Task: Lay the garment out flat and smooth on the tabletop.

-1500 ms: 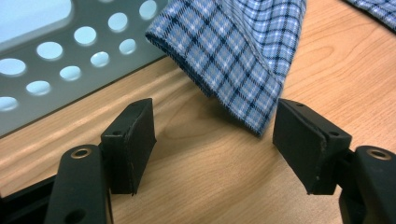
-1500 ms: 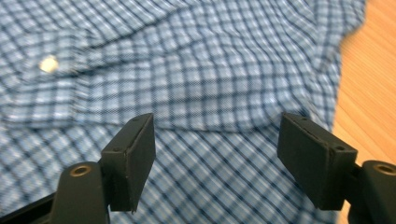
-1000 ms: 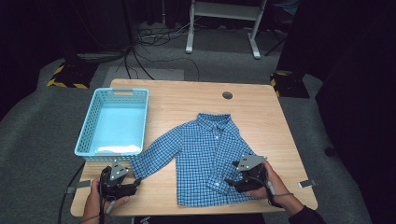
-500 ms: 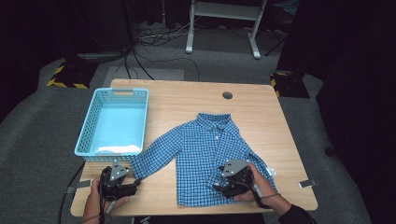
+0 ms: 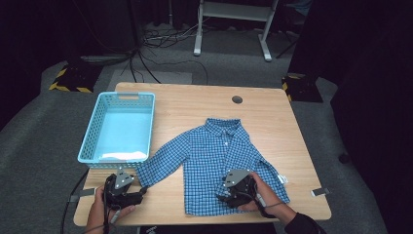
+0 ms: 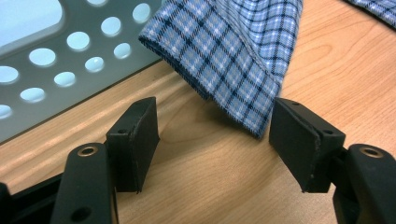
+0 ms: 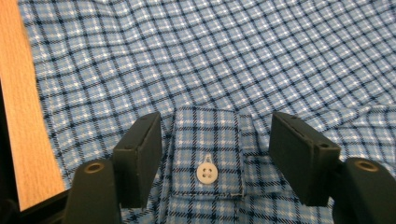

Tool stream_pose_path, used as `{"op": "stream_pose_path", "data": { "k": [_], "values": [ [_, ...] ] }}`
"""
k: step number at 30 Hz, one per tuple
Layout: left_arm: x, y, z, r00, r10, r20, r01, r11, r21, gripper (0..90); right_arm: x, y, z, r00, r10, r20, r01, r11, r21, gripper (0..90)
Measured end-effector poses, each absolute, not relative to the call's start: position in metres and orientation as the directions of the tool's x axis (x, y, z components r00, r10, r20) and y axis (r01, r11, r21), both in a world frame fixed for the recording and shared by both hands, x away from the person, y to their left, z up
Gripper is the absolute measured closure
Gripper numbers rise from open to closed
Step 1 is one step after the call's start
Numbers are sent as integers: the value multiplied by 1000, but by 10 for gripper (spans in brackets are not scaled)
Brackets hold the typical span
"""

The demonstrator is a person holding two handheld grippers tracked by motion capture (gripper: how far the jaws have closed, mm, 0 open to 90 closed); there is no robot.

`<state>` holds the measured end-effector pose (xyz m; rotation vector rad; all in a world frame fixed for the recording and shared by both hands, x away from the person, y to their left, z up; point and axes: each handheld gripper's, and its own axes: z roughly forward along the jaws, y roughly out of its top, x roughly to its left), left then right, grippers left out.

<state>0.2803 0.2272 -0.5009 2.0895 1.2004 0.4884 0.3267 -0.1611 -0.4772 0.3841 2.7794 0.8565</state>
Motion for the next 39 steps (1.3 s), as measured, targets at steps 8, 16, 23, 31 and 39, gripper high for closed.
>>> {"op": "stream_pose_path", "data": {
  "k": [8, 16, 23, 31, 39],
  "values": [
    [280, 227, -501, 508, 861, -7, 610, -354, 709, 329, 328, -158, -479, -950, 292, -106, 185, 806, 563, 466],
    [280, 227, -501, 508, 861, -7, 609, -353, 710, 329, 331, -161, -477, -951, 296, -88, 199, 806, 558, 655],
    [280, 227, -501, 508, 862, -8, 609, -352, 711, 329, 333, -164, -474, -943, 318, -102, 206, 794, 572, 764],
    [280, 227, -501, 508, 862, -8, 608, -352, 711, 329, 333, -168, -468, -936, 333, -117, 202, 776, 598, 777],
    [280, 228, -501, 510, 860, -6, 607, -354, 711, 328, 334, -177, -458, -919, 369, -141, 199, 740, 643, 778]
  ]
}}
